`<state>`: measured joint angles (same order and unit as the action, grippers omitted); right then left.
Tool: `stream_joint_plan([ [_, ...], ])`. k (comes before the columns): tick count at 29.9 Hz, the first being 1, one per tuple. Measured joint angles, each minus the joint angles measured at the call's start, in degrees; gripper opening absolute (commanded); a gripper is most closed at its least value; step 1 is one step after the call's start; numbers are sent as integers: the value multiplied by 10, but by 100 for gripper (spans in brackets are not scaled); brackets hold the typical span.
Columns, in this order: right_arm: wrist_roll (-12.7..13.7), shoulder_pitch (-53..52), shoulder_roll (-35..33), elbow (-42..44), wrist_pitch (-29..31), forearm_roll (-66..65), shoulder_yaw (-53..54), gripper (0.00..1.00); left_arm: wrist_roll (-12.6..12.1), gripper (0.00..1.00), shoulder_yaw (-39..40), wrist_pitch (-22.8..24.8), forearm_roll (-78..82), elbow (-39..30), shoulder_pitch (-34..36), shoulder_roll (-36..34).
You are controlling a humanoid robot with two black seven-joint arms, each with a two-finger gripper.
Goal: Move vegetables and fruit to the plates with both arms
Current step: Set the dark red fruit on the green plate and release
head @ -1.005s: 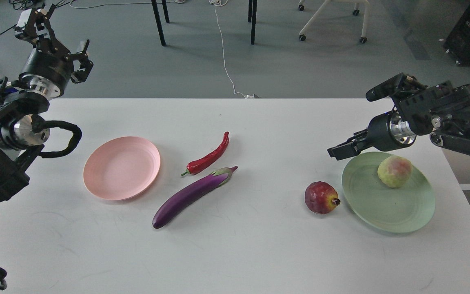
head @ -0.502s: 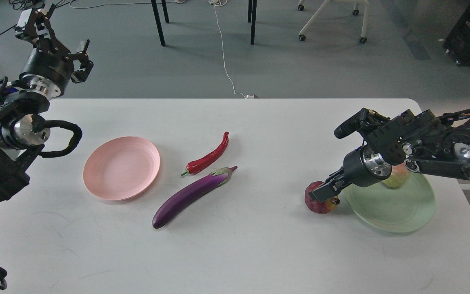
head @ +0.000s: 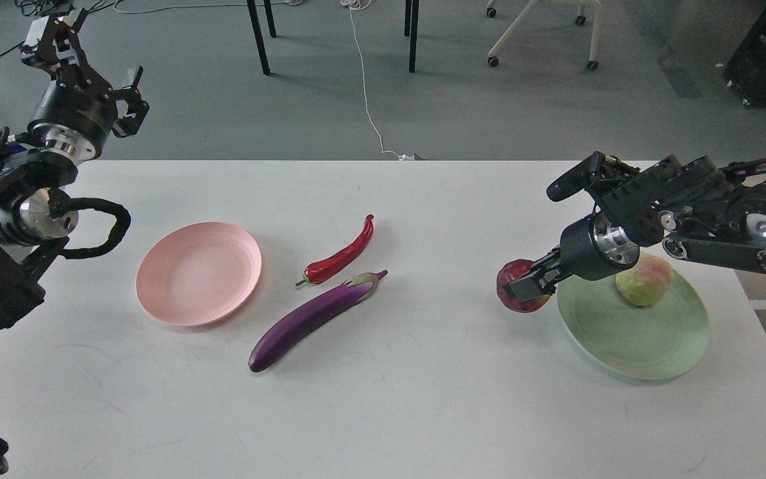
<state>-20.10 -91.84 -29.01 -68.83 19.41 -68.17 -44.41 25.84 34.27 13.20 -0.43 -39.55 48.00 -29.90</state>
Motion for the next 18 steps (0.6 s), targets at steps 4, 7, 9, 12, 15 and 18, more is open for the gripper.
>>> stream_joint_plan([
  [4,1,-3,-56,-14,0,-104,-9,56,0,98,1,2,0,0,-1,-3],
  [7,0,7,-104,-31,0,-144,-12,60,0,98,1,3,0,0,-2,-5],
  [9,0,16,-130,-44,0,-152,-12,67,0,98,1,3,0,0,-3,-5],
  [12,0,32,-151,-50,-3,-154,-8,79,0,98,1,3,0,0,-5,-3],
  [15,2,51,-162,-49,-6,-154,1,96,-1,98,0,2,0,0,-5,2],
  [18,4,70,-175,-47,-10,-151,19,97,-2,98,0,1,0,0,-4,4],
])
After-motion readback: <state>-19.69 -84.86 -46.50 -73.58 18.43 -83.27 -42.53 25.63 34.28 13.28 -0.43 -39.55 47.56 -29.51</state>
